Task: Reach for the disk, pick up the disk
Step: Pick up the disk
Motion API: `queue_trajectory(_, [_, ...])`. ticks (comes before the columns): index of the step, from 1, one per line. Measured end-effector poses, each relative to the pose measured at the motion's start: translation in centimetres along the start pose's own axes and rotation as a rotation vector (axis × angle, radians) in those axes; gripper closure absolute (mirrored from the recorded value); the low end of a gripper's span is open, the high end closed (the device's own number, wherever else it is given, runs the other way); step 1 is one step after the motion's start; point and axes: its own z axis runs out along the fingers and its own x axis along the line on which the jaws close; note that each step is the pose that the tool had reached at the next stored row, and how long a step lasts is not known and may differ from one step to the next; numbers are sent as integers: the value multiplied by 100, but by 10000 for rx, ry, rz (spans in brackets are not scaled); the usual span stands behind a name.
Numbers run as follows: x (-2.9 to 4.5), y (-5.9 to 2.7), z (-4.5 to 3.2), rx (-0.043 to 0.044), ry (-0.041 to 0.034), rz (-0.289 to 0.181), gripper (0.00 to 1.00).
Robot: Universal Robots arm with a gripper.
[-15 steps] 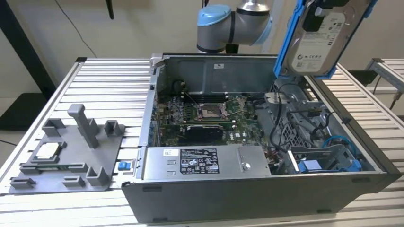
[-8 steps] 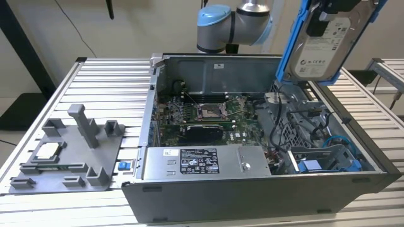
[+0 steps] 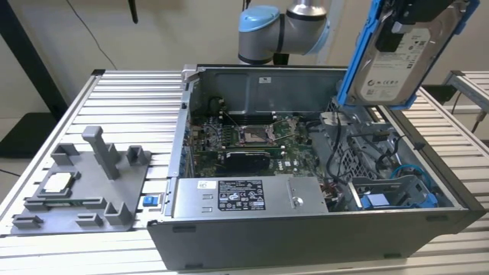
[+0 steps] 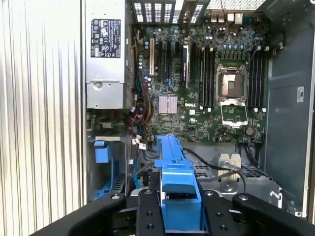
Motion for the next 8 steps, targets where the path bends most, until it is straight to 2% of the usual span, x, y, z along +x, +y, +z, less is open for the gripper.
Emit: queue_trajectory(8, [216, -4, 35, 0, 1, 0, 100])
